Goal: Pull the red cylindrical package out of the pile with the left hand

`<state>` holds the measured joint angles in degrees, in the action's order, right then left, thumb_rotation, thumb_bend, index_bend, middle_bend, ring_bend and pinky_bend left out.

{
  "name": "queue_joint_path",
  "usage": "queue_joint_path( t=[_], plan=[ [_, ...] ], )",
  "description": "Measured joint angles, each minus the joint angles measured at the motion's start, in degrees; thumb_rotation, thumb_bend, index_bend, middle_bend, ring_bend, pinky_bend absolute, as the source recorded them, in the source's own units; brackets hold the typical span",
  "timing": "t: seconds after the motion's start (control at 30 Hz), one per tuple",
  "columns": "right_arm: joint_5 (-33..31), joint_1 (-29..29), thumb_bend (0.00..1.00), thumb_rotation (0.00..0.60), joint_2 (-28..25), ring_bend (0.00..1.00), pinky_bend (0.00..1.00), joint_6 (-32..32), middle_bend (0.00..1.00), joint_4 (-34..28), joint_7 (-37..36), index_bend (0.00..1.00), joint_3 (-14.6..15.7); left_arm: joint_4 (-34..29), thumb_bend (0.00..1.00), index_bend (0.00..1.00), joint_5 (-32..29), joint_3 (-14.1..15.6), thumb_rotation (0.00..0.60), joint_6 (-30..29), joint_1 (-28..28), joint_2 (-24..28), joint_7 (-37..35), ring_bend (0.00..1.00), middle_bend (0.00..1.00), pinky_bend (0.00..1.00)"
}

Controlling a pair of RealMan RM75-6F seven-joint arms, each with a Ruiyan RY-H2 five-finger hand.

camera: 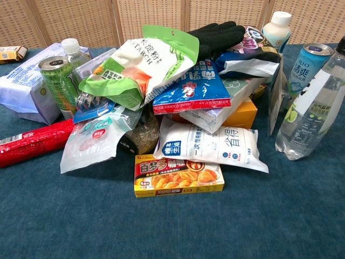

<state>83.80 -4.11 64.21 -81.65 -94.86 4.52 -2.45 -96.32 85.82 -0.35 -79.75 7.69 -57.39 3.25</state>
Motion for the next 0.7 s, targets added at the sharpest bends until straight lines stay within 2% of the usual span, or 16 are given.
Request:
queue_joint_path(
  t=[0.23, 0.37, 0.7],
  plan=[
    [0.27, -0.23, 0.00, 0.600, 0.02, 0.00, 0.00, 0.02, 0.00, -0.26, -0.26, 0.00, -0.15, -0.14, 0.00, 0.02, -0.66, 0.77, 0.600, 2.66, 0.62, -1.65, 1.09, 0.00, 0.00, 0.00],
    [0.27, -0.43, 0.00, 0.600, 0.04, 0.00, 0.00, 0.29, 0.00, -0.37, -0.32, 0.00, -0.20, -0.80, 0.00, 0.07, -0.95, 1.12, 0.600, 4.33, 1.17, -3.41, 1.91, 0.00, 0.00, 0.00],
    [0.50, -0.32, 0.00, 0.600, -0.36, 0.00, 0.00, 0.02, 0.00, -0.64, -1.11, 0.00, -0.11, -1.24, 0.00, 0.07, -7.51, 0.36, 0.600, 10.81, 4.09, -12.31, 9.76, 0.00, 0.00, 0.02]
  ],
)
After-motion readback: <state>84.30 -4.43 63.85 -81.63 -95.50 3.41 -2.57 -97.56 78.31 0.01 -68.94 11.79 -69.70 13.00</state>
